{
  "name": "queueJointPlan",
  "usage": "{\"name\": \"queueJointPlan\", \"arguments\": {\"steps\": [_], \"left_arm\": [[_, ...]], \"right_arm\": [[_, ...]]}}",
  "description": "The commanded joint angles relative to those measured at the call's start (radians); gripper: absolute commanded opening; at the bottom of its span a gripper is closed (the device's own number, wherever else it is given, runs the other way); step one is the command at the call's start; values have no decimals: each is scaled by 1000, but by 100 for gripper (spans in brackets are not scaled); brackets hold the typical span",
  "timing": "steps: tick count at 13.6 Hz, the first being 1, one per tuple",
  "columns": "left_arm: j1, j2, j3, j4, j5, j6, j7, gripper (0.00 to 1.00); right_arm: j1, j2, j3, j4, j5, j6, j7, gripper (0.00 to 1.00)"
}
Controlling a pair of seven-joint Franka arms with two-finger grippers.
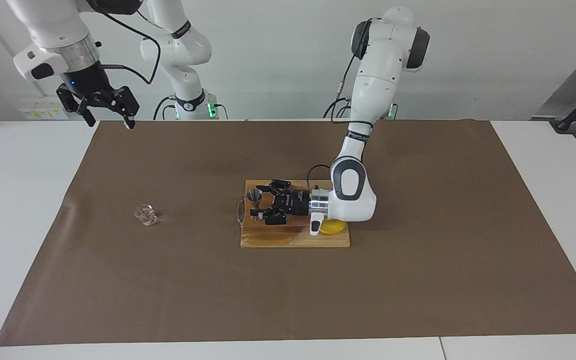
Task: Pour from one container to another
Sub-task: 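Open the left gripper and lift it off the metal cup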
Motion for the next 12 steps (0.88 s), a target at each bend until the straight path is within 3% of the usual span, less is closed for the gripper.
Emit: {"name": "queueJointPlan", "arguments": {"steps": [1,8,12], "left_arm": [[-31,-15,57,-10,-25,2,-7,100],[-44,-54,118,-1,-68,-7,-105,100],[-24,-89,195,1,-71,-102,-141,100]], "right_arm": [[-3,-13,5,-7,-3,-3,5,100],[-3,-13,6,-5,-5,7,-20,100],[-8,-28,-3,-85,9,133,-293,100]]}}
